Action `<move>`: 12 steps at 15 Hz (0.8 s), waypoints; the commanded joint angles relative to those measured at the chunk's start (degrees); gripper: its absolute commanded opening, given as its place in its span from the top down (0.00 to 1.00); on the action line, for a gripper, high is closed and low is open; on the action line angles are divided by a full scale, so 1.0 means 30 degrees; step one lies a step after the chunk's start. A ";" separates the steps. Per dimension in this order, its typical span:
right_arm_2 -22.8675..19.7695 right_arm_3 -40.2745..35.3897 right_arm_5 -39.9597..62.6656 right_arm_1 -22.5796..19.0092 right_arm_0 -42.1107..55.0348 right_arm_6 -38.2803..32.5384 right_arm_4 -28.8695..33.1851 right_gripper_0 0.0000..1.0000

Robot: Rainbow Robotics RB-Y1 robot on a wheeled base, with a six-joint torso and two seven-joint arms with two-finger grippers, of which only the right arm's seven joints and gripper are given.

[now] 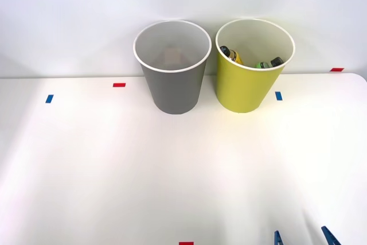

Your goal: Put cans in the gray bin, plastic bottles in the light green bin

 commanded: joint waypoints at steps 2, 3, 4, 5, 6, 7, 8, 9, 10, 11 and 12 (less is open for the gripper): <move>0.0000 -0.0001 0.0000 0.0000 -0.0001 0.0000 0.0000 0.00; 0.0000 -0.0001 0.0000 0.0000 -0.0001 0.0000 0.0000 0.00; 0.0000 -0.0001 0.0000 0.0000 -0.0001 0.0000 0.0000 0.00; 0.0000 -0.0001 0.0000 0.0000 -0.0001 0.0000 0.0000 0.00; 0.0000 -0.0001 0.0000 0.0000 -0.0001 0.0000 0.0000 0.00; 0.0000 -0.0001 0.0000 0.0000 -0.0001 0.0000 0.0000 0.00; 0.0000 -0.0001 0.0000 0.0000 -0.0001 0.0000 0.0000 0.00; 0.0000 -0.0001 0.0000 0.0000 -0.0001 0.0000 0.0000 0.00; 0.0000 -0.0001 0.0000 0.0000 -0.0001 0.0000 0.0000 0.00; 0.0000 -0.0001 0.0000 0.0000 -0.0001 0.0000 0.0000 0.00; 0.0000 -0.0001 0.0000 0.0000 -0.0001 0.0000 0.0000 0.00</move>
